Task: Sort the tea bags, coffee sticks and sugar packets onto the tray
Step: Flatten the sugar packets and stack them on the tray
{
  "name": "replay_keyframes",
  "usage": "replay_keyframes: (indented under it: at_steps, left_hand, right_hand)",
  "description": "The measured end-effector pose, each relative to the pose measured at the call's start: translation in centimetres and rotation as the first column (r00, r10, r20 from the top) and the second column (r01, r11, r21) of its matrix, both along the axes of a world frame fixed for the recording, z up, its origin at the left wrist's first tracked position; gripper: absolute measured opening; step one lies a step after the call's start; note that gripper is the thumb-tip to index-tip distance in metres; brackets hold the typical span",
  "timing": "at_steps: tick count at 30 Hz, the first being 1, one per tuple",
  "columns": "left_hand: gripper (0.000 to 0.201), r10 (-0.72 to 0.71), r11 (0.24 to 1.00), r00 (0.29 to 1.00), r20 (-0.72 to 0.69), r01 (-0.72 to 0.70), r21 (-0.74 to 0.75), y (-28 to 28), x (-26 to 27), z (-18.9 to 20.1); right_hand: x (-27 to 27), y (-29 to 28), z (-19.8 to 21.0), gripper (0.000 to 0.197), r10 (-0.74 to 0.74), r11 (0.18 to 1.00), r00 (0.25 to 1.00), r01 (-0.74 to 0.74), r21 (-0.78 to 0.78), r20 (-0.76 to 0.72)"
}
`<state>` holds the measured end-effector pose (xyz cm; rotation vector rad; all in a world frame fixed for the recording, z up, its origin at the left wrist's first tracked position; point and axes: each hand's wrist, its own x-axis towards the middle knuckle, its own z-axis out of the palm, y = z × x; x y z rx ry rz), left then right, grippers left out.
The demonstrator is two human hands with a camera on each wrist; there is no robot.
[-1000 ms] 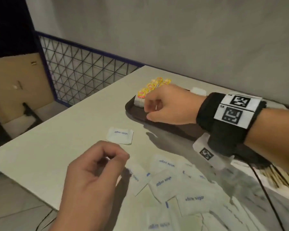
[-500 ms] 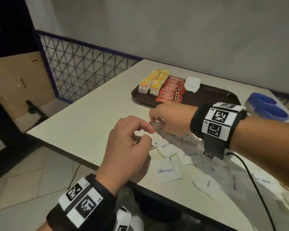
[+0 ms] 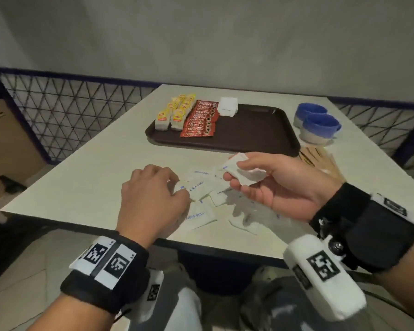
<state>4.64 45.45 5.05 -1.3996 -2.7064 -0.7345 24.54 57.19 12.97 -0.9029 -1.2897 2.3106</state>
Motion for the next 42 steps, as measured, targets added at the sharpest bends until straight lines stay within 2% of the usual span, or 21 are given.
replay_keyframes:
  at_steps: [4, 8, 10, 12, 14, 16, 20, 25, 28, 32, 34, 37, 40, 42]
  left_hand:
    - [0.027, -0.009, 0.994, 0.999, -0.043, 0.013, 0.113, 0.1, -0.5, -1.1]
    - [0.02, -0.051, 0.976, 0.993, -0.103, 0.071, 0.206, 0.1, -1.1, -2.0]
    - [0.019, -0.048, 0.935, 0.988, -0.15, 0.097, 0.341, -0.2, -0.9, -1.9]
    - [0.019, -0.05, 0.86, 0.981, -0.187, 0.137, 0.492, -0.6, -0.3, -1.3]
    - [0.021, -0.132, 0.796, 0.972, -0.196, 0.222, 0.564, -0.9, 0.2, -1.1]
    - [0.023, -0.247, 0.76, 0.947, -0.204, 0.32, 0.565, -1.0, 0.8, -1.2]
    - [0.025, -0.374, 0.71, 0.895, -0.243, 0.445, 0.546, -0.6, 3.1, -1.0]
    - [0.03, -0.522, 0.71, 0.791, -0.319, 0.61, 0.352, 0.1, 3.6, -1.3]
    - [0.029, -0.553, 0.695, 0.807, -0.205, 0.583, 0.42, 0.2, 3.4, -1.6]
    - [0.028, -0.581, 0.689, 0.813, 0.04, 0.465, 0.557, 0.2, 3.6, -1.4]
    - [0.025, -0.586, 0.703, 0.791, 0.176, 0.388, 0.596, 0.2, 3.7, -1.2]
    - [0.027, -0.601, 0.714, 0.734, 0.316, 0.316, 0.625, -0.1, 4.1, -1.0]
    - [0.037, -0.62, 0.718, 0.684, 0.384, 0.298, 0.628, -0.1, 4.9, -0.9]
    - [0.041, -0.625, 0.717, 0.675, 0.392, 0.299, 0.629, -0.1, 5.0, -0.9]
  right_hand:
    - [2.6, -1.3, -2.9, 0.025, -0.066, 0.988, 0.998, 0.068, 0.142, -0.021]
    - [3.8, -2.6, -5.5, 0.019, -0.157, 0.941, 0.988, 0.149, 0.304, 0.002]
    - [4.1, -3.1, -6.3, 0.014, -0.177, 0.913, 0.984, 0.177, 0.369, -0.034]
    - [4.2, -3.5, -6.6, 0.01, -0.167, 0.899, 0.983, 0.184, 0.397, -0.077]
    - [4.3, -3.6, -6.6, 0.014, -0.16, 0.903, 0.98, 0.192, 0.383, -0.115]
    - [4.4, -3.6, -6.7, 0.02, -0.16, 0.91, 0.975, 0.205, 0.362, -0.152]
    - [4.6, -3.2, -6.8, 0.028, -0.183, 0.922, 0.954, 0.25, 0.295, -0.235]
    - [4.8, -2.8, -6.8, 0.044, -0.192, 0.929, 0.947, 0.26, 0.263, -0.258]
    - [4.5, -2.7, -7.1, 0.048, -0.185, 0.933, 0.954, 0.246, 0.262, -0.236]
    - [4.0, -2.8, -7.6, 0.033, -0.158, 0.918, 0.969, 0.215, 0.333, -0.191]
    - [3.9, -2.7, -7.7, 0.029, -0.171, 0.908, 0.967, 0.229, 0.35, -0.188]
    - [3.6, -2.7, -7.7, 0.034, -0.218, 0.909, 0.956, 0.272, 0.315, -0.196]
    - [3.5, -2.9, -7.5, 0.039, -0.192, 0.92, 0.968, 0.235, 0.312, -0.165]
    - [3.5, -3.0, -7.3, 0.042, -0.17, 0.924, 0.974, 0.211, 0.32, -0.152]
